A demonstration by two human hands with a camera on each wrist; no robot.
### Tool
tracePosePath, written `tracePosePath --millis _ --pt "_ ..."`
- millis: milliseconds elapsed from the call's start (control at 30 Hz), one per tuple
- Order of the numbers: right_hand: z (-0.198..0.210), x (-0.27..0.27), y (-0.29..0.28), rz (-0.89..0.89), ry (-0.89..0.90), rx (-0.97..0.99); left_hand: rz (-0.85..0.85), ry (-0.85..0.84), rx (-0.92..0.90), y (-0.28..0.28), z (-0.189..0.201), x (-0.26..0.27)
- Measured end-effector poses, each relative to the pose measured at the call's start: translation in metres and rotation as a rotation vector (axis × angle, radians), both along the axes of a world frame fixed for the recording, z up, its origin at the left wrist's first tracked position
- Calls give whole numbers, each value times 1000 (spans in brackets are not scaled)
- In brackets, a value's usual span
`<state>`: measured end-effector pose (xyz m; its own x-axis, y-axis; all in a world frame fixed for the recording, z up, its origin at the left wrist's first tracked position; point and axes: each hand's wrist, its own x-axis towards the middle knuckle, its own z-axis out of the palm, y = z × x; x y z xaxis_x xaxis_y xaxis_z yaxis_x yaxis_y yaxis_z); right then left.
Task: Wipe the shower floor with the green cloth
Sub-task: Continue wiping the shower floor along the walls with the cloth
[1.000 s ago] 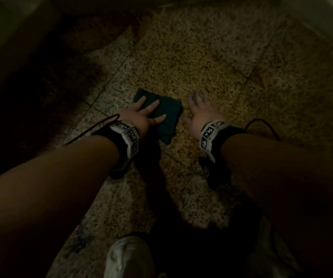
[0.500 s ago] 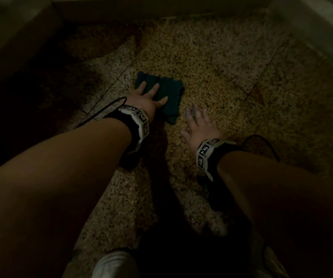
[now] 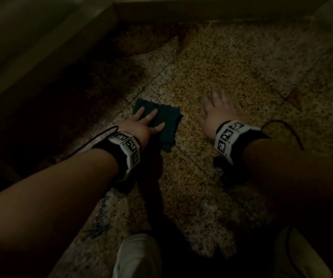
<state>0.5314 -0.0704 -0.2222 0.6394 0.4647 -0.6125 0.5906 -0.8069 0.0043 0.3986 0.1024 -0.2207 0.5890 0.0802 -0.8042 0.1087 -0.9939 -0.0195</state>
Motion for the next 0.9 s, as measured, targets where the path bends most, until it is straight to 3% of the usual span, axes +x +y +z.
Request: tracePosePath --millis 233,633,767,900 --pt "-11 17 27 -43 105 -8 91 -15 -10 11 -4 32" --pt "-18 22 25 -54 199 -9 170 -54 50 15 7 146" --pt "-14 25 27 -80 254 18 174 -47 70 10 7 142" --pt "-9 25 27 -86 258 16 224 -70 33 7 9 104"
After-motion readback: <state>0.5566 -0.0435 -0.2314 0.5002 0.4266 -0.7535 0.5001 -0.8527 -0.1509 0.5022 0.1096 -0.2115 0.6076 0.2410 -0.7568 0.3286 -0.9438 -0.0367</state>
